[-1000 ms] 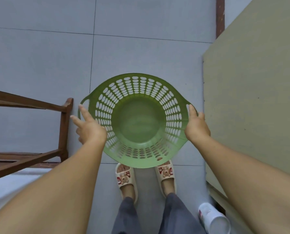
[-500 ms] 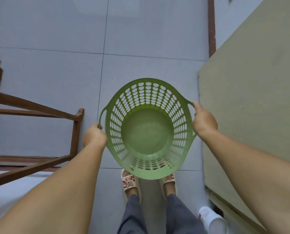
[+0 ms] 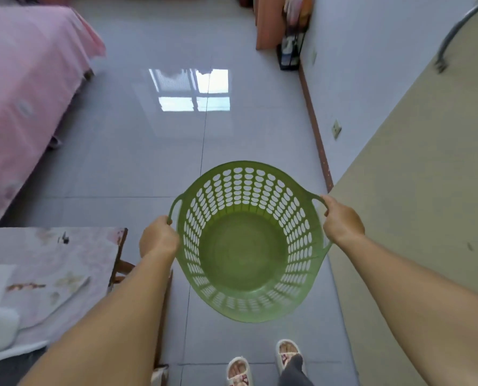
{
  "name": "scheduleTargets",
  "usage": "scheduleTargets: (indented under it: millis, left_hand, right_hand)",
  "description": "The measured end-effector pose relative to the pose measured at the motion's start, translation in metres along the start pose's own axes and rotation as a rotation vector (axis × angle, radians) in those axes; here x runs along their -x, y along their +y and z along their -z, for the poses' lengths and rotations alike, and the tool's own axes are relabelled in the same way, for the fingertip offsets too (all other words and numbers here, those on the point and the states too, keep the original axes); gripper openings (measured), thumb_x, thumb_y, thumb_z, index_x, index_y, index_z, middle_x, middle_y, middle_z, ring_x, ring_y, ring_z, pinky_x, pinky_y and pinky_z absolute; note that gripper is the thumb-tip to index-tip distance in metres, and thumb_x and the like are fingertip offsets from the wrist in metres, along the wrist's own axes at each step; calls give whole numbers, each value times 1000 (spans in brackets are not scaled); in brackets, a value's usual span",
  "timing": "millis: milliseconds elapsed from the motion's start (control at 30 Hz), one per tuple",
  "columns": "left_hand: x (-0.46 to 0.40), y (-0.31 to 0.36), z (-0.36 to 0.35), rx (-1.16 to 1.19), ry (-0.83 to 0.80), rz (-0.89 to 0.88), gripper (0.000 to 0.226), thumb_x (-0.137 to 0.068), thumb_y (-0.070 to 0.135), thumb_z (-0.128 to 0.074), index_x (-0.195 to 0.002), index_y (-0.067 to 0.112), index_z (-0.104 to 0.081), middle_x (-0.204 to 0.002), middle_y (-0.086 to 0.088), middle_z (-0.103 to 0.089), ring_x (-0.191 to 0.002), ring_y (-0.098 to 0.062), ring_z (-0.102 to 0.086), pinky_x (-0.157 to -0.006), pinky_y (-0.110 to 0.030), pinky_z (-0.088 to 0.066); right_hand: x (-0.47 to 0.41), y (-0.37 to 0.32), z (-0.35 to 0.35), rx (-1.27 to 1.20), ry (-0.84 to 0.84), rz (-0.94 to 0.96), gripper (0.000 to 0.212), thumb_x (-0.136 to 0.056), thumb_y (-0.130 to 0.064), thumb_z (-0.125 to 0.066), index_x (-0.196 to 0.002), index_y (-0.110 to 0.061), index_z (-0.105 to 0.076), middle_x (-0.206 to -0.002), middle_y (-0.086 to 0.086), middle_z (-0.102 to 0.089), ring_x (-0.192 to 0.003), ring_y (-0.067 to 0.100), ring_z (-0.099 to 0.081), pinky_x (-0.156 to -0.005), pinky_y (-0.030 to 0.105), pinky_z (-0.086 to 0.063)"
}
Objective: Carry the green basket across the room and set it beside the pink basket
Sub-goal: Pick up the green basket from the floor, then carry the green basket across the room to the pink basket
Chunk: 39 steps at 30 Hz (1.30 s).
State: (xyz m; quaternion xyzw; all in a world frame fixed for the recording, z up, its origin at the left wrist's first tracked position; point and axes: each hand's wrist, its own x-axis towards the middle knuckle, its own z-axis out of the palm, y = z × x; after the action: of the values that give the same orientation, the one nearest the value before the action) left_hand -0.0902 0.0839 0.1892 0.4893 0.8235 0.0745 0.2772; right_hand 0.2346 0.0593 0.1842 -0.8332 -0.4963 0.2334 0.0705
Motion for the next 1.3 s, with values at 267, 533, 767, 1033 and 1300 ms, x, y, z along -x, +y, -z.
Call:
scheduleTargets:
  millis: [267, 533, 767, 1033, 1300]
  left_hand:
    - [-86, 74, 75, -67, 100, -90, 37, -88, 1, -41, -120, 10, -57, -115, -17, -63, -97, -35, -61, -72, -32, -41]
    - [-194, 165, 110, -114, 146, -51, 35, -87, 1, -39, -115, 8, -58, -98, -13, -59, -83, -31, -57, -68, -33, -44]
    - [-308, 219, 138, -68, 141, 22, 32, -84, 0, -40, -109, 8, -60, -94, -14, -61, -88, -36, -64, -71, -36, -49]
    - [-516, 280, 198, 61, 148, 60, 35, -82, -2, -43, -107, 9, -63, -97, -17, -66, -87, -36, -66, -84, -45, -58]
    - [-704, 359, 266, 84, 153, 29, 25, -81, -2, -42, -95, 2, -62, -99, -22, -67, -90, -39, -65, -83, -47, -57]
  right_hand:
    - [-102, -85, 57, -29, 56, 73, 60, -88, 5, -27, -137, -26, -43, -103, 10, -59, -85, 30, -57, -76, 43, -56]
    - [-242, -176, 98, 13, -12, 169, 51, -92, -1, -29, -135, -22, -45, -102, 8, -56, -77, 25, -55, -75, 45, -58]
    - [-369, -265, 123, 13, -47, 219, 52, -90, -1, -33, -137, -21, -44, -120, 12, -59, -88, 29, -61, -78, 46, -58]
    - [-555, -402, 129, 28, -49, 172, 58, -89, 6, -35, -140, -19, -41, -120, 18, -56, -88, 34, -64, -68, 48, -61]
    - [-710, -547, 148, 74, -8, 202, 49, -89, 2, -39, -134, -17, -46, -107, 17, -58, -81, 33, -62, -67, 47, -61]
